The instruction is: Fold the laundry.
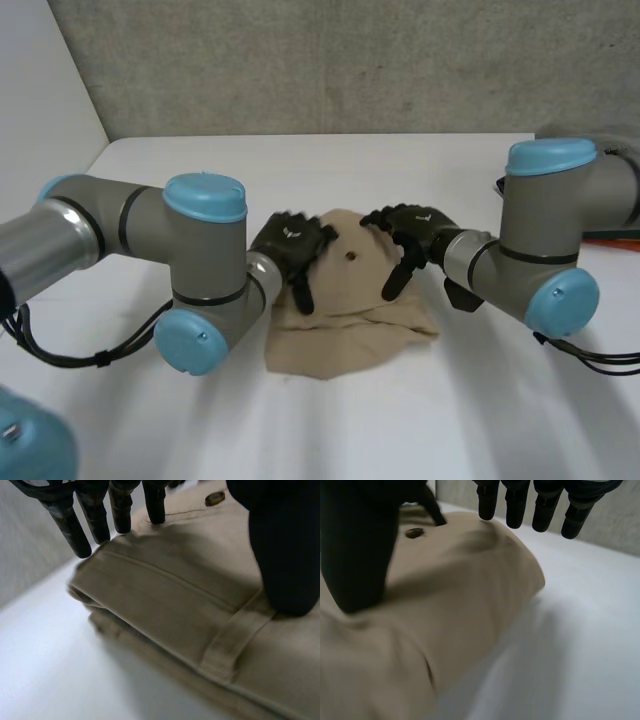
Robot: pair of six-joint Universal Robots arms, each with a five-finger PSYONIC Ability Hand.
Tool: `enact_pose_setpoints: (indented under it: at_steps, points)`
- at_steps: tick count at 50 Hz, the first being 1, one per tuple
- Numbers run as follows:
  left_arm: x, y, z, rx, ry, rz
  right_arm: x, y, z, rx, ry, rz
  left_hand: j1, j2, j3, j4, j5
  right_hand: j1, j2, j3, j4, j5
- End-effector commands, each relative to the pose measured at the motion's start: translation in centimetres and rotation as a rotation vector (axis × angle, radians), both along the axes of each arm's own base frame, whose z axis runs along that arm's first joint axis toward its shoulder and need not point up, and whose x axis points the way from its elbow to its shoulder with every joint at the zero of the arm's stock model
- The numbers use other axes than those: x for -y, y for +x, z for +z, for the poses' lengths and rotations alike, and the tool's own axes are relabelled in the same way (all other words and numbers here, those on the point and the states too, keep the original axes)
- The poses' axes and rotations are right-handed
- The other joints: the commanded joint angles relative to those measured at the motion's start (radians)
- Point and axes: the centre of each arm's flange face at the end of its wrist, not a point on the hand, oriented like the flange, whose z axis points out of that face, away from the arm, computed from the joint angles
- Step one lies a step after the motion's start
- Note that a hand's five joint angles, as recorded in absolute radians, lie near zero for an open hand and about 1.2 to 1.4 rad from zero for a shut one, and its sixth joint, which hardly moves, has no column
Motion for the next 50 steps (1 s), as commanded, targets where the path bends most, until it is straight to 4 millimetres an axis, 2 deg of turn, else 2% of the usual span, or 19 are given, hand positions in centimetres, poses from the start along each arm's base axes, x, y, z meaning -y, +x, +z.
enact_pose_setpoints:
  at_steps: [1, 4, 7, 8, 9, 11, 12, 13, 16, 17, 20, 21, 24, 25, 31, 34, 38, 47, 50]
  points:
    - [0.4, 2.3, -1.8, 0.13, 0.152, 0.073, -0.2, -0.4, -2.7, -0.212, -0.011, 0.038, -0.007, -0.031, -0.037, -0.028, -0.05, -0.048, -0.035, -0.034, -0.036, -0.048]
    - [-0.2, 2.6, -0.4, 0.116, 0.167, 0.062, -0.6, -0.6, -1.9, -0.263, -0.052, 0.052, -0.007, -0.031, -0.037, -0.028, -0.05, -0.048, -0.035, -0.034, -0.036, -0.048]
    - [-0.8, 2.5, 1.7, 0.065, 0.143, 0.046, -0.8, -0.5, 0.4, -0.254, -0.146, 0.042, -0.007, -0.031, -0.037, -0.028, -0.05, -0.048, -0.035, -0.034, -0.036, -0.048]
    - [-1.1, 2.4, 3.3, 0.017, 0.113, 0.034, -0.9, -0.4, 1.0, -0.246, -0.174, 0.041, -0.007, -0.031, -0.037, -0.028, -0.05, -0.048, -0.035, -0.034, -0.036, -0.048]
    - [-1.3, 2.3, 4.2, -0.011, 0.093, 0.026, -1.5, -0.1, 2.3, -0.229, -0.238, 0.042, -0.007, -0.031, -0.037, -0.028, -0.05, -0.048, -0.035, -0.034, -0.036, -0.048]
    - [-1.5, 2.2, 6.1, -0.071, 0.05, 0.015, -2.2, 0.3, 3.5, -0.219, -0.311, 0.049, -0.007, -0.031, -0.037, -0.028, -0.05, -0.048, -0.035, -0.034, -0.036, -0.048]
    - [-1.9, 2.2, 8.1, -0.131, 0.01, 0.004, -2.6, 0.5, 3.9, -0.218, -0.345, 0.053, -0.007, -0.031, -0.037, -0.028, -0.05, -0.048, -0.035, -0.034, -0.036, -0.048]
    - [-2.1, 2.3, 9.0, -0.158, -0.009, 0.0, -3.5, 0.6, 4.7, -0.226, -0.413, 0.056, -0.007, -0.031, -0.037, -0.028, -0.05, -0.048, -0.035, -0.034, -0.036, -0.048]
    - [-3.0, 2.7, 12.6, -0.264, -0.081, -0.025, -5.1, 0.7, 5.7, -0.249, -0.52, 0.052, -0.007, -0.031, -0.037, -0.028, -0.05, -0.048, -0.035, -0.034, -0.036, -0.048]
    - [-3.3, 2.8, 13.3, -0.285, -0.094, -0.035, -6.3, 0.6, 5.9, -0.268, -0.581, 0.045, -0.007, -0.031, -0.037, -0.028, -0.05, -0.048, -0.035, -0.034, -0.036, -0.048]
    - [-4.3, 3.3, 15.9, -0.349, -0.135, -0.089, -8.5, 0.6, 5.9, -0.284, -0.651, 0.05, -0.007, -0.031, -0.037, -0.028, -0.05, -0.048, -0.035, -0.034, -0.036, -0.048]
    - [-4.4, 3.5, 16.3, -0.362, -0.133, -0.102, -10.0, 0.5, 5.8, -0.289, -0.683, 0.059, -0.007, -0.031, -0.037, -0.028, -0.05, -0.048, -0.035, -0.034, -0.036, -0.048]
    - [-5.5, 4.1, 17.6, -0.377, -0.097, -0.185, -12.1, 0.2, 4.8, -0.293, -0.698, 0.089, -0.007, -0.031, -0.037, -0.028, -0.05, -0.048, -0.035, -0.034, -0.036, -0.048]
    - [-5.9, 4.2, 17.8, -0.376, -0.078, -0.212, -13.6, -0.2, 3.8, -0.301, -0.674, 0.115, -0.007, -0.031, -0.037, -0.028, -0.05, -0.048, -0.035, -0.034, -0.036, -0.048]
    - [-9.5, 5.1, 18.2, -0.363, 0.135, -0.437, -17.4, -1.3, -0.9, -0.319, -0.51, 0.188, -0.007, -0.031, -0.037, -0.028, -0.05, -0.048, -0.035, -0.034, -0.036, -0.048]
    - [-10.7, 5.5, 18.1, -0.362, 0.192, -0.496, -17.6, -1.1, -3.0, -0.276, -0.466, 0.177, -0.007, -0.031, -0.037, -0.028, -0.05, -0.048, -0.035, -0.034, -0.036, -0.048]
    - [-11.8, 5.9, 17.9, -0.361, 0.193, -0.544, -16.3, -0.1, -4.6, -0.228, -0.501, 0.144, -0.007, -0.031, -0.037, -0.028, -0.05, -0.048, -0.035, -0.034, -0.036, -0.048]
    - [-11.1, 5.8, 16.8, -0.374, 0.123, -0.471, -11.1, 2.5, -5.7, -0.207, -0.67, 0.05, -0.007, -0.031, -0.037, -0.028, -0.05, -0.048, -0.035, -0.034, -0.036, -0.048]
    - [-10.7, 5.8, 16.6, -0.389, 0.119, -0.444, -10.3, 3.0, -6.3, -0.212, -0.661, 0.05, -0.007, -0.031, -0.037, -0.028, -0.05, -0.048, -0.035, -0.034, -0.036, -0.048]
